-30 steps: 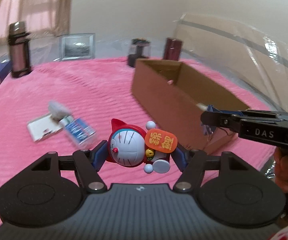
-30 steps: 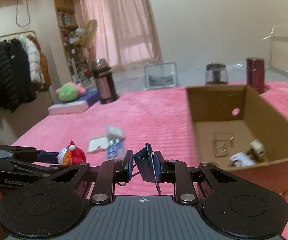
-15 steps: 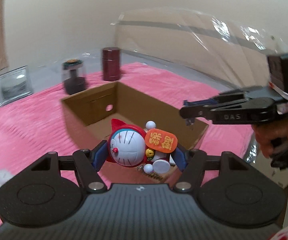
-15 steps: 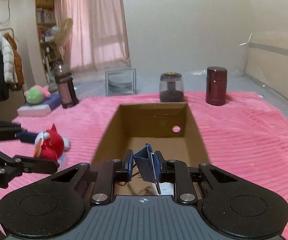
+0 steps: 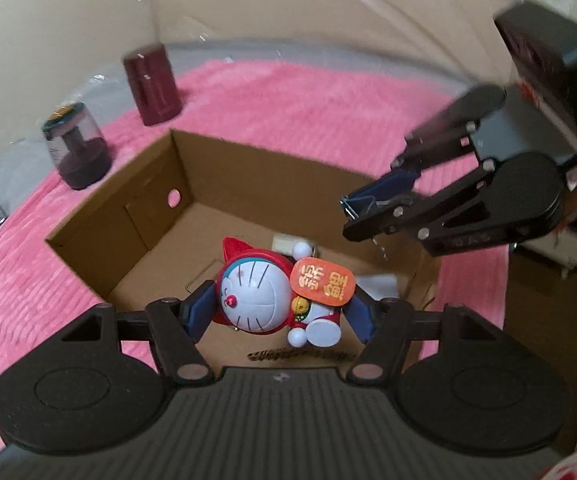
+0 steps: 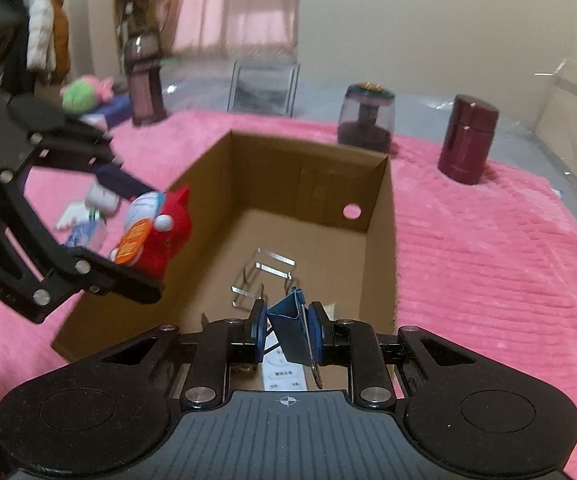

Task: Organize rigid objects
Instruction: 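Carry the figurine and binder clip over the cardboard box with both tools, then open both tools to drop the figurine and clip into the box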

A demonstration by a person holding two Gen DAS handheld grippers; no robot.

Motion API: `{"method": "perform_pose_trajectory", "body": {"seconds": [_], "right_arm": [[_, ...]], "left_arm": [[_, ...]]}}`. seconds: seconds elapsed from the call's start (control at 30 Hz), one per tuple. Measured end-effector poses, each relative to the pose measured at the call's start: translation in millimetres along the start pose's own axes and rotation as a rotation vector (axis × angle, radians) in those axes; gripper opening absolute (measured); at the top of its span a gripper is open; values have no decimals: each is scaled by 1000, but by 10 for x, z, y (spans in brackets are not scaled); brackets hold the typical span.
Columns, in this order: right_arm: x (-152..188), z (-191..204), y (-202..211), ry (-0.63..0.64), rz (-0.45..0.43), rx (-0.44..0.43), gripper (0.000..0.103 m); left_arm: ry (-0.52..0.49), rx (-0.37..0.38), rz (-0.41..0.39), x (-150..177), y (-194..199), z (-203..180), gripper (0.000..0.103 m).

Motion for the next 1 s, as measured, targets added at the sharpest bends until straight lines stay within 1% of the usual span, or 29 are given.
{"method": "perform_pose_trajectory", "body": {"seconds": [0.2, 0.33, 0.5, 0.63, 0.8, 1.0], "right_arm": [[25, -24, -231, 73, 78, 3, 18], [32, -9, -351, 108, 126, -6, 18], [46, -8, -437, 129, 160, -11, 18], [42, 7, -464, 133, 176, -34, 18], [26, 61, -518, 167, 205, -41, 18], [11, 93, -604, 207, 233, -68, 18]], "left_arm": [[-125, 9, 108, -36, -301, -44, 63], [-167, 13, 162, -53, -480, -31, 63], [-191, 17, 224, -48, -673, -6, 64], [-204, 23, 254, -13, -736, -27, 64], [-228, 30, 298, 11, -818, -55, 64], [-228, 25, 313, 42, -843, -55, 64]]}}
Point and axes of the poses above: each gripper's, at about its wrist camera, not at the fingertips, and y roughly against the way its jaws point, z to its left, x to its underside, the point moved 5 cm from there along -y, roughly the way its jaws point, and after that the axes turned 13 degrees about z, right-handed, at the moved point
